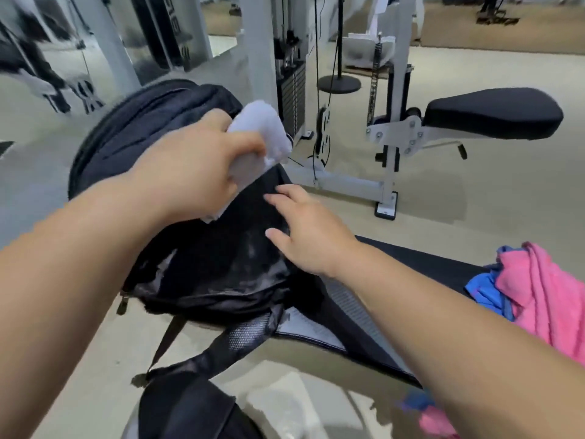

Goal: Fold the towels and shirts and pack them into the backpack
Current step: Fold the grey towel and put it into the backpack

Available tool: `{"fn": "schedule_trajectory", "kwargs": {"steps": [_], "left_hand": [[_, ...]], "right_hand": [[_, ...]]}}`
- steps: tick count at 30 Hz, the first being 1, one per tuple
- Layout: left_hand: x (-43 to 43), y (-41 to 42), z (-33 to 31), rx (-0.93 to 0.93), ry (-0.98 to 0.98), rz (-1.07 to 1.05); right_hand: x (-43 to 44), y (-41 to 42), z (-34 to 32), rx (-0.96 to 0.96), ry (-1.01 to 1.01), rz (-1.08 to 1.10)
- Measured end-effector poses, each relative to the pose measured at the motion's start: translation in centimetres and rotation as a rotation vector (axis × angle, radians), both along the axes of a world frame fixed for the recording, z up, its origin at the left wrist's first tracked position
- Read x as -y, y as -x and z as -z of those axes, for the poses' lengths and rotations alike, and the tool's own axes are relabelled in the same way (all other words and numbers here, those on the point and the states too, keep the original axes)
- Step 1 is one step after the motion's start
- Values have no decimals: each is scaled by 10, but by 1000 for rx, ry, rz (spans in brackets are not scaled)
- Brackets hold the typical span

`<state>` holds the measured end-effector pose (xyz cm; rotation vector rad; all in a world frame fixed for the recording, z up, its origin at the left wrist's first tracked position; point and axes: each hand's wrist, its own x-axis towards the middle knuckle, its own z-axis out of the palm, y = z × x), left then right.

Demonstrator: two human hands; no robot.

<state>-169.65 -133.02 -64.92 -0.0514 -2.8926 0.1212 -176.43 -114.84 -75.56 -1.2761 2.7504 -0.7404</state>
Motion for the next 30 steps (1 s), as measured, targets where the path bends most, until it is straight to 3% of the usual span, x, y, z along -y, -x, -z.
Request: {"fn": "schedule_trajectory", "kwargs": {"steps": [4, 8, 24, 30], "left_hand": [[28, 5, -1, -12, 129, -51], [41, 10, 9, 38, 105, -56], [79, 27, -6, -27, -65, -64], [31, 39, -7, 104, -116, 1]], "right_hand": [[51, 1, -5, -103, -134, -147], [60, 8, -1, -207, -205, -124], [-113, -5, 12, -187, -106, -64], [-110, -25, 11, -200, -79, -74]]}}
